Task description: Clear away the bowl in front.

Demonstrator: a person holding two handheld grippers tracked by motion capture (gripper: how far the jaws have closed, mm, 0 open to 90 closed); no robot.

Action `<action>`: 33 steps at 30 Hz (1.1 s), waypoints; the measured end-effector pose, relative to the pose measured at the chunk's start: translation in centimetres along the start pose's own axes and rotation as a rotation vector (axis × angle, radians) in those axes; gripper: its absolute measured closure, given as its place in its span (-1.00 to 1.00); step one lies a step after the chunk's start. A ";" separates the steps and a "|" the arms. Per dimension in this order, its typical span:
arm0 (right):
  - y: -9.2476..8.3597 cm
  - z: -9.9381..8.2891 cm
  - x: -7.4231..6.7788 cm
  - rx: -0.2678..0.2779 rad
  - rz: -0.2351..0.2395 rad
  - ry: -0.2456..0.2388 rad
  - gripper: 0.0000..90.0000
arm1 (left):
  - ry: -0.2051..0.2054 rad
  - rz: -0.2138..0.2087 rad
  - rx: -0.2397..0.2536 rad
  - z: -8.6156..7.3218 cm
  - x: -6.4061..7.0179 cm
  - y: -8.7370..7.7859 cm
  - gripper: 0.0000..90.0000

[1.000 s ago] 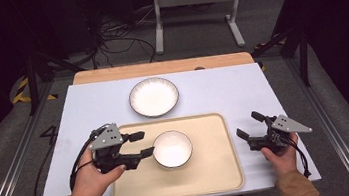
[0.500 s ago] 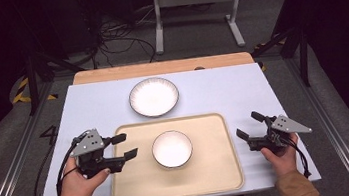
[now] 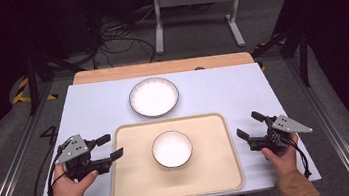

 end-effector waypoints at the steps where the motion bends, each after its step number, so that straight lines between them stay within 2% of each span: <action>1: 0.0 0.0 0.0 0.000 0.000 0.000 -0.84 | 0.000 0.000 0.000 0.0 0.0 0.0 -0.28; 8: 0.0 0.0 0.0 0.004 0.003 -0.001 -0.84 | -0.026 0.040 -0.003 -1.9 -0.4 -0.6 -0.28; 12: 0.0 0.0 0.1 0.005 0.006 0.000 -0.84 | -0.037 0.045 0.009 -2.7 -0.5 -0.7 -0.32; 13: 0.0 0.0 0.1 0.006 0.006 0.000 -0.84 | -0.046 0.056 0.023 -3.1 -0.7 -0.9 -0.34; 17: -0.1 0.0 0.1 0.006 0.009 0.001 -0.84 | -0.040 0.086 0.018 -3.9 -0.9 -1.0 -0.39; 18: -0.1 0.0 0.1 0.005 0.010 0.003 -0.84 | -0.055 0.098 0.030 -4.4 -1.0 -1.0 -0.39; 20: -0.1 0.0 0.1 0.007 0.011 0.005 -0.84 | -0.056 0.110 0.031 -4.8 -1.1 -1.1 -0.41; 26: -0.1 0.0 0.1 0.006 0.013 0.001 -0.84 | -0.047 0.133 0.034 -5.7 -1.2 -1.0 -0.42; 33: -0.1 0.0 0.1 0.006 0.012 0.002 -0.84 | -0.048 0.141 0.039 -5.8 -1.2 -1.0 -0.45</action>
Point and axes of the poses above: each handheld gripper's, and its own axes: y roughly forward along the jaws, z roughly out of its top, x roughly to its right, the point moved 2 cm from there along y, roughly forward along the jaws, and after that the axes turned 13 degrees about y, right-handed, at the moved point
